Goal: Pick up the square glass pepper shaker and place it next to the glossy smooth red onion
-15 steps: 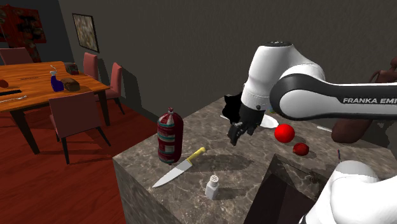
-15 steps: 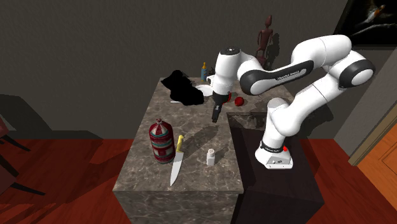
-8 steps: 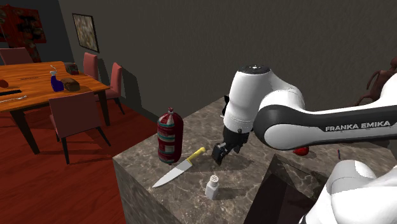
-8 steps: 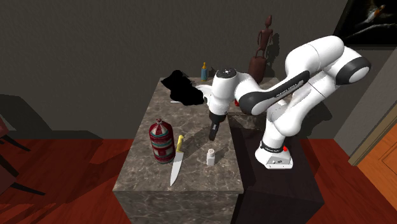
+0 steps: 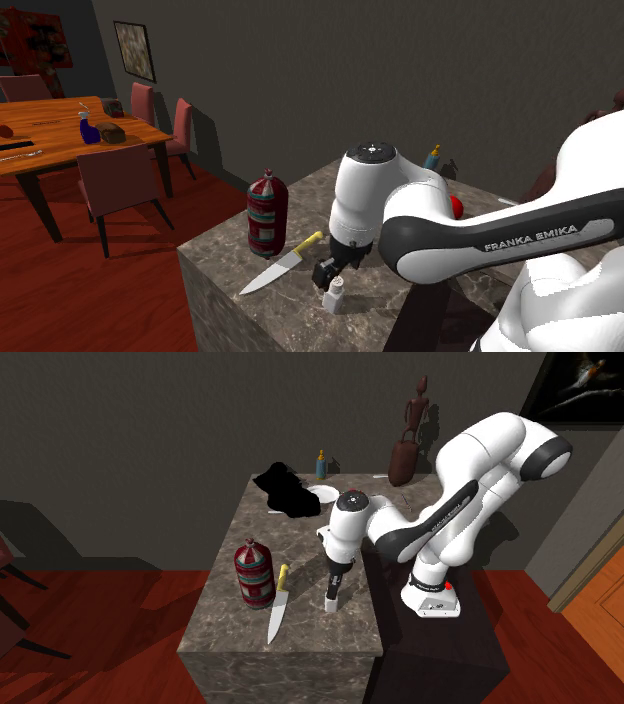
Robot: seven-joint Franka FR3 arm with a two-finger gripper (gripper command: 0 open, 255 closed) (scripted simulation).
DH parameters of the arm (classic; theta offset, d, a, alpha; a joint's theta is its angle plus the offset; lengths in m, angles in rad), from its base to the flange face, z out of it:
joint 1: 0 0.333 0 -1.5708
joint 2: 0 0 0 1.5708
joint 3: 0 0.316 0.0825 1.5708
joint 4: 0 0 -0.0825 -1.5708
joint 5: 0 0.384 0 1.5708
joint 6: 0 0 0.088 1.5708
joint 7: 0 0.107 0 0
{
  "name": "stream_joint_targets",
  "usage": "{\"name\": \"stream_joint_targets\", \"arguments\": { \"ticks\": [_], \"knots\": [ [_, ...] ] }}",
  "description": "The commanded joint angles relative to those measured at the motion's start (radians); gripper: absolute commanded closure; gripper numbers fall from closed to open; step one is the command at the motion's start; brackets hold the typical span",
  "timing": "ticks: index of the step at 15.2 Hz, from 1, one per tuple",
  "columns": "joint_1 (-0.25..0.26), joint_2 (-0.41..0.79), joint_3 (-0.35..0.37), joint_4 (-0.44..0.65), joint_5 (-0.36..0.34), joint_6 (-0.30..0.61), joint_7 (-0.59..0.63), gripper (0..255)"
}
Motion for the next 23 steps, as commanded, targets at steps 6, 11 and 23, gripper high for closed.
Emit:
{"name": "stream_joint_targets", "arguments": {
  "ticks": [6,11,23],
  "knots": [
    [-0.013,0.049,0.016,-0.046,-0.014,0.093,0.016,0],
    [-0.013,0.049,0.016,-0.046,-0.014,0.093,0.016,0],
    [-0.011,0.039,0.012,-0.039,-0.011,0.077,0.011,255]
  ]
}}
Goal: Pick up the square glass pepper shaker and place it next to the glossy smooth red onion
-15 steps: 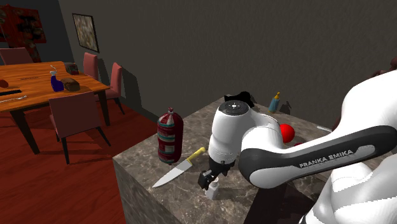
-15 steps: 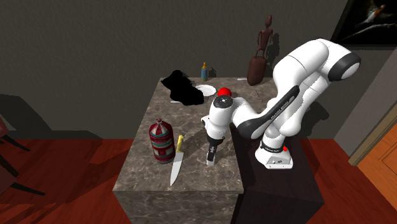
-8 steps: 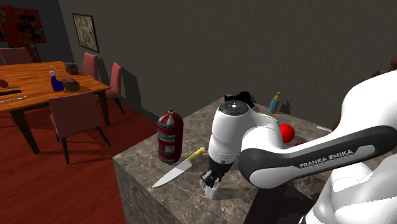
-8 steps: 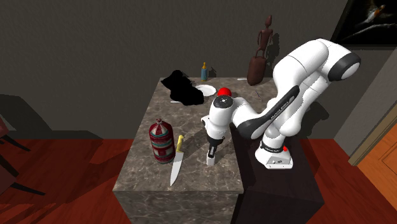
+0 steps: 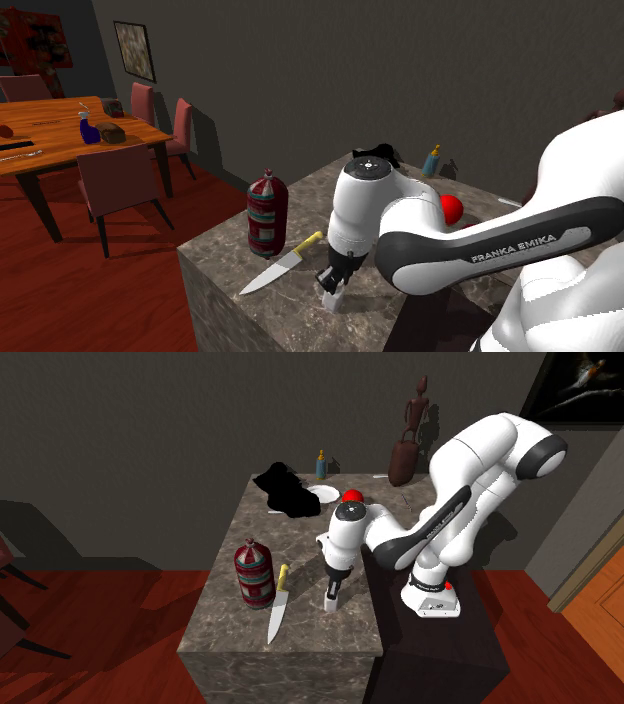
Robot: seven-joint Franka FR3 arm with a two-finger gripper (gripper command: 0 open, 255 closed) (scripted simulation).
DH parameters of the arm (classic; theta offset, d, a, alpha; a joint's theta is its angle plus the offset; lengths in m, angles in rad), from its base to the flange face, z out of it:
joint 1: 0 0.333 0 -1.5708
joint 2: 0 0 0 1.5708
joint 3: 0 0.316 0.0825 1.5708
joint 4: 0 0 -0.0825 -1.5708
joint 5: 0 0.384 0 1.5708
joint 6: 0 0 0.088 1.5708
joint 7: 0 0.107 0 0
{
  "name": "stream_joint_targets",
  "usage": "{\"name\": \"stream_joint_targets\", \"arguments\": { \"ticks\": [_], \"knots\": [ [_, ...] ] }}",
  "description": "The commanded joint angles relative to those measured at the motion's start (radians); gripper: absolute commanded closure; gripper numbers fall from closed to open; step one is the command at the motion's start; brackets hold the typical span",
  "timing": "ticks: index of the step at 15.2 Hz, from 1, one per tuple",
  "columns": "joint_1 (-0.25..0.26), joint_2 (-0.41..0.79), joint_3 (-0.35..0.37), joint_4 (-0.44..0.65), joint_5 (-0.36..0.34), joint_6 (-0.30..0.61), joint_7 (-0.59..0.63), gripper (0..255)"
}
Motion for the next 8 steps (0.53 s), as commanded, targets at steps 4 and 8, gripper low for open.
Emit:
{"name": "stream_joint_targets", "arguments": {
  "ticks": [4,8],
  "knots": [
    [0.008,-0.04,-0.016,0.034,0.01,-0.072,-0.018,255],
    [0.012,-0.069,-0.03,0.068,0.015,-0.134,-0.031,255]
  ]
}}
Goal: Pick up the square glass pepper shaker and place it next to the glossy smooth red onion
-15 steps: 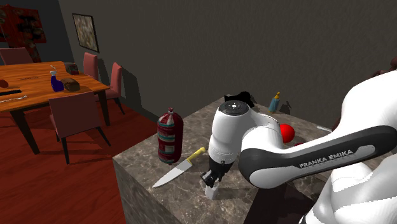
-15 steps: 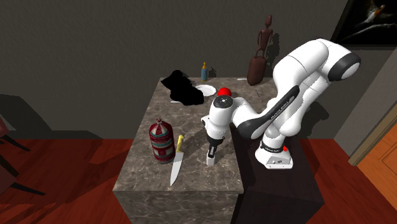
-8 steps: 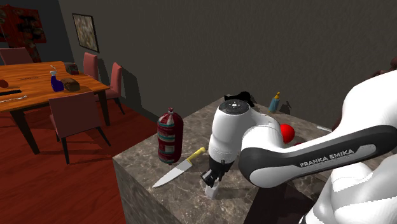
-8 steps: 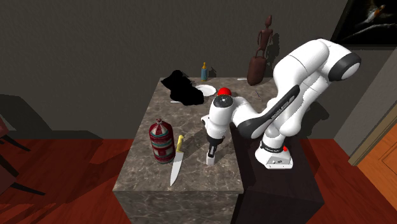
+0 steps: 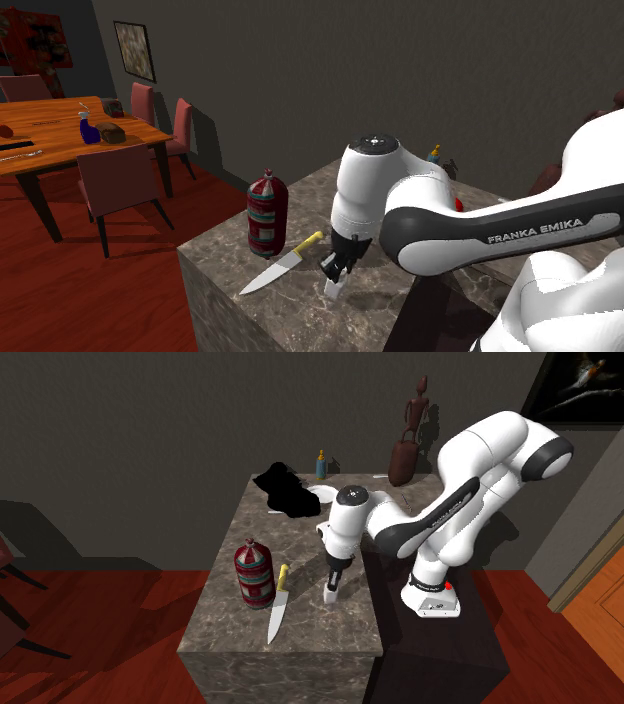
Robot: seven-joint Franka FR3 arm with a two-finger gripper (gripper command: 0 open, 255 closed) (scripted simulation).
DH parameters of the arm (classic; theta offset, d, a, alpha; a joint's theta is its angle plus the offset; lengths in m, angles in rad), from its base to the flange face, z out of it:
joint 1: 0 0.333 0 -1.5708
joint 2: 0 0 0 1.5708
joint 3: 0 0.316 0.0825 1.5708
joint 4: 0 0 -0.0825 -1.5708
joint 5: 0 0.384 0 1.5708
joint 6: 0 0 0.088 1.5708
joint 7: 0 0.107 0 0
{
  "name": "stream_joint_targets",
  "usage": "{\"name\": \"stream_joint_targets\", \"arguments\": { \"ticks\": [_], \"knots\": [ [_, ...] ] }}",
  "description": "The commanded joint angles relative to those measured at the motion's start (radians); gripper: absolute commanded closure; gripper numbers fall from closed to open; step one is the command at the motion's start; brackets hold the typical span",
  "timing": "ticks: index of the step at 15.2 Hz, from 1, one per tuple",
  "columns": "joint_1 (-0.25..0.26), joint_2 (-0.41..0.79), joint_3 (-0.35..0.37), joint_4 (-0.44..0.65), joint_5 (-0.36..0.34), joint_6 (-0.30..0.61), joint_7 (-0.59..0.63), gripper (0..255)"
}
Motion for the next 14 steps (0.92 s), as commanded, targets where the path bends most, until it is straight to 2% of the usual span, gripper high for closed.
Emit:
{"name": "stream_joint_targets", "arguments": {
  "ticks": [1,14],
  "knots": [
    [0.003,-0.013,-0.004,0.02,0.002,-0.033,-0.004,255],
    [0.004,-0.069,-0.04,0.155,0.002,-0.221,-0.034,255]
  ]
}}
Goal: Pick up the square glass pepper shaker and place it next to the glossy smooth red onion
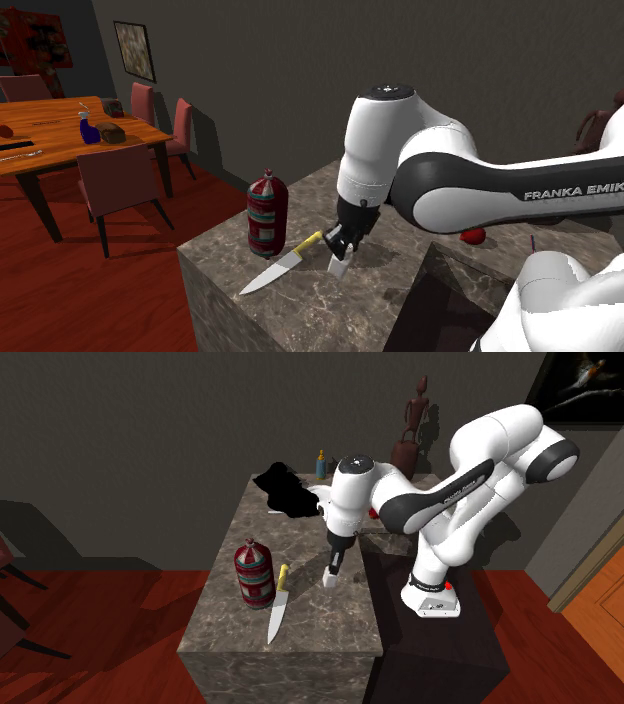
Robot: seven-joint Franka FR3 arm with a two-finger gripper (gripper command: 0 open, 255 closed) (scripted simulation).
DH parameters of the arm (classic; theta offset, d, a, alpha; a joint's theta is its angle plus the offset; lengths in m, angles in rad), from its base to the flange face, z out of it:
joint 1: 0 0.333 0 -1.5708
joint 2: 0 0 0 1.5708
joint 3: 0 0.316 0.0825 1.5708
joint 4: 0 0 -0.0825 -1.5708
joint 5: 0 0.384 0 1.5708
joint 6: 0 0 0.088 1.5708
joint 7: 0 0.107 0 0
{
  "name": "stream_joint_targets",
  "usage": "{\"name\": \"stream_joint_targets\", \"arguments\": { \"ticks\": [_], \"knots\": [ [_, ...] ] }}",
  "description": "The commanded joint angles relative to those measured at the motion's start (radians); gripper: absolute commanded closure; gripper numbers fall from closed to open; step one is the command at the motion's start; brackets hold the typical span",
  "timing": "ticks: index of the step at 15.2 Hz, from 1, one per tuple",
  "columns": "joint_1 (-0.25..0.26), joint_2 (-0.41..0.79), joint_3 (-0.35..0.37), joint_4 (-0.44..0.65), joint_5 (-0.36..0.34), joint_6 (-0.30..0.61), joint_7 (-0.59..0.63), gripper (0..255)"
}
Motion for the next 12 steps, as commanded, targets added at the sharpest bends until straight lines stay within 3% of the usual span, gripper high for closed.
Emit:
{"name": "stream_joint_targets", "arguments": {
  "ticks": [1,9,12],
  "knots": [
    [-0.001,-0.003,-0.004,0.028,-0.002,-0.032,-0.003,255],
    [-0.005,-0.013,-0.019,0.118,-0.007,-0.13,-0.014,255],
    [-0.017,-0.073,-0.085,0.061,-0.024,-0.131,-0.09,255]
  ]
}}
